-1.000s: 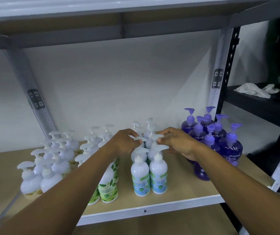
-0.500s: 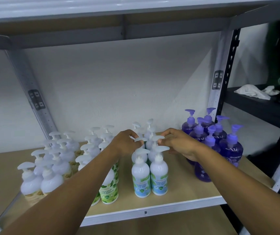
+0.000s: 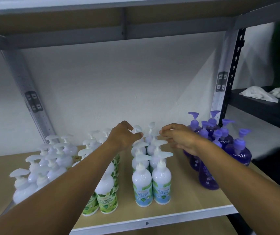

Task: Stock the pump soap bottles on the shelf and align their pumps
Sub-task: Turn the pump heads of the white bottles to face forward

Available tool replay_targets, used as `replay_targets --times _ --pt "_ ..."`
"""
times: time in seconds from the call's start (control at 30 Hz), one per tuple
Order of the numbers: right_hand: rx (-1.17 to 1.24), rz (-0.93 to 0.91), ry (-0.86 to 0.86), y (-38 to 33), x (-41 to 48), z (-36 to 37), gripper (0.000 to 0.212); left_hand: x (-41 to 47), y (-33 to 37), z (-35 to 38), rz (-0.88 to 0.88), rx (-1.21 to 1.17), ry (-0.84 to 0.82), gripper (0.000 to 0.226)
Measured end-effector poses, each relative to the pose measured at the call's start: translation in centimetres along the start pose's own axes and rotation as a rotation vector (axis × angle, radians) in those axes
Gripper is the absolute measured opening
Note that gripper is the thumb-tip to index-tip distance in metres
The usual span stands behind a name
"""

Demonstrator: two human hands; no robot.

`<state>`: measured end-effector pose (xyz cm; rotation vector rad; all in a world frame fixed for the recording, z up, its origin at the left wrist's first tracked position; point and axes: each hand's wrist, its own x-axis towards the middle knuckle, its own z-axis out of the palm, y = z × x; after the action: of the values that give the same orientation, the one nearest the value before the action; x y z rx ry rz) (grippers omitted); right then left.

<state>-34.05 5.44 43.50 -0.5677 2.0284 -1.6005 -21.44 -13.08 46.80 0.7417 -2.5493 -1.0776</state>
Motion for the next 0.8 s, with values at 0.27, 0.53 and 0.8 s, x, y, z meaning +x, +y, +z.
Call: replay_targets --times 0.27,0.53,0.8 --pt "-0.07 0.032 -0.083 0.2 2.2 0.9 0.042 1.9 -0.5 0.8 -0.006 -0.072 -0.092 0.036" --pt "-0.055 0.011 -0.048 1.0 2.7 1.0 0.033 2.5 -1.0 0.7 0.011 -0.091 -0.163 0.022" --pt "-0.076 0.02 -0.041 0.9 2.8 0.9 0.036 2.6 -1.0 0.5 0.023 -0.083 -0.208 0.024"
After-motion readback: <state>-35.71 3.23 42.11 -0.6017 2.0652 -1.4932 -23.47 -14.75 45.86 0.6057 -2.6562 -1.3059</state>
